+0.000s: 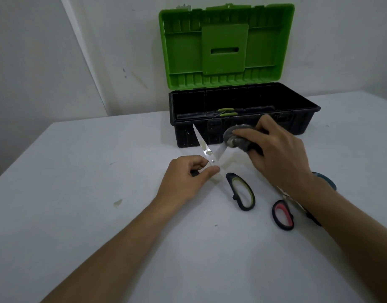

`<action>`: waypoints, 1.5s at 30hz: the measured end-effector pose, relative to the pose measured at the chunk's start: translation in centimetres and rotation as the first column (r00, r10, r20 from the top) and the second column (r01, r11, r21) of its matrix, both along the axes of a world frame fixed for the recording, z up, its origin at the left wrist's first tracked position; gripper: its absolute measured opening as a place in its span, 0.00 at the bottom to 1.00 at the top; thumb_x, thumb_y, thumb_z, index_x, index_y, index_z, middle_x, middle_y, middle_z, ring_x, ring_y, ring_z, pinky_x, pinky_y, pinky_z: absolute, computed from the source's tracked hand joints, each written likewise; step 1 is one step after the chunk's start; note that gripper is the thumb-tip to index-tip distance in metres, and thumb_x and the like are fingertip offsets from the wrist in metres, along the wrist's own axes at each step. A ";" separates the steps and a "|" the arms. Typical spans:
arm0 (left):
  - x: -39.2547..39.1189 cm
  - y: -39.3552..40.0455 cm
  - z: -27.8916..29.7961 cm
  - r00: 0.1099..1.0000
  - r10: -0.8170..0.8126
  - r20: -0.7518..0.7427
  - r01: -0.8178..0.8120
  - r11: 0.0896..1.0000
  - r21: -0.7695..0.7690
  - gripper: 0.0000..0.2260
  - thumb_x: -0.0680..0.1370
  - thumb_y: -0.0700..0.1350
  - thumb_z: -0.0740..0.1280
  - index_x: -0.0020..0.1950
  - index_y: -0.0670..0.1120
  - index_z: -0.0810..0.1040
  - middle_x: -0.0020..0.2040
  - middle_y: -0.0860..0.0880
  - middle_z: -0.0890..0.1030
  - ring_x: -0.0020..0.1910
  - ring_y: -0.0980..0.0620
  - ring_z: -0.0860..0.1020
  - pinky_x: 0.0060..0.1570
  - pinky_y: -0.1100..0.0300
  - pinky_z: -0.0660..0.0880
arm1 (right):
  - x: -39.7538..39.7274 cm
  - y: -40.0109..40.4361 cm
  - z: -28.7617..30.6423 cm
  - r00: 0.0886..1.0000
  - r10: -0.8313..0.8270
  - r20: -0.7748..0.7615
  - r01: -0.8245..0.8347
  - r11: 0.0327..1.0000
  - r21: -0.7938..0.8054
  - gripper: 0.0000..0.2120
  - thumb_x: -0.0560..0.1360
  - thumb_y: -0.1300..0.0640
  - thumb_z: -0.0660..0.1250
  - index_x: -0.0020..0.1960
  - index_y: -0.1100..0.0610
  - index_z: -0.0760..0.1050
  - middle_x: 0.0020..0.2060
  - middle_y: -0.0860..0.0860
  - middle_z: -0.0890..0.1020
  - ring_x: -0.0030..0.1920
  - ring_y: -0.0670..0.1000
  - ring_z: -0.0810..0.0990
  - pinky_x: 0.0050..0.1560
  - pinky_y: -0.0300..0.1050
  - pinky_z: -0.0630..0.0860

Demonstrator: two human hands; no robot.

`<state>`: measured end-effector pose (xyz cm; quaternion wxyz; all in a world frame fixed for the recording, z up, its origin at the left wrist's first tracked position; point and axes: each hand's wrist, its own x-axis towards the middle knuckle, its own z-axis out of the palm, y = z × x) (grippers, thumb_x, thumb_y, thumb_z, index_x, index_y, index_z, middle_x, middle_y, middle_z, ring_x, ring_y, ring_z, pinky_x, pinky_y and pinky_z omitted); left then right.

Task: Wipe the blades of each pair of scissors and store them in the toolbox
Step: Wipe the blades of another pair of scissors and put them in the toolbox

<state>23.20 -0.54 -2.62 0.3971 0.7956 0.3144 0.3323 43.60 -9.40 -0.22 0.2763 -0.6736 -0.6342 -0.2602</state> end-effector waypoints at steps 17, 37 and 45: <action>-0.2 -0.1 -0.2 0.995 -0.035 -0.095 0.039 0.999 0.038 0.14 0.74 0.57 0.72 0.35 0.49 0.81 0.31 0.48 0.79 0.28 0.52 0.72 0.31 0.59 0.67 | -2.4 -1.7 0.1 0.993 0.094 -0.071 -0.103 0.983 -0.153 0.19 0.77 0.52 0.65 0.67 0.51 0.74 0.50 0.51 0.73 0.35 0.48 0.70 0.29 0.33 0.60; -0.4 -0.3 -0.1 0.996 -0.088 -0.021 0.088 0.996 -0.015 0.08 0.75 0.50 0.73 0.36 0.56 0.81 0.28 0.59 0.77 0.30 0.57 0.73 0.35 0.63 0.70 | -0.2 -0.3 1.0 0.958 -0.062 -0.279 0.067 0.998 0.009 0.15 0.76 0.51 0.71 0.62 0.49 0.81 0.41 0.48 0.70 0.37 0.50 0.72 0.31 0.40 0.65; -0.3 -0.6 -0.1 0.997 -0.077 0.021 0.077 0.997 -0.027 0.06 0.75 0.50 0.73 0.40 0.49 0.84 0.33 0.54 0.82 0.31 0.52 0.76 0.35 0.62 0.72 | -2.0 -0.2 -0.2 0.970 0.071 -0.231 -0.091 0.993 -0.073 0.16 0.75 0.49 0.71 0.63 0.49 0.80 0.41 0.45 0.69 0.36 0.47 0.71 0.32 0.34 0.61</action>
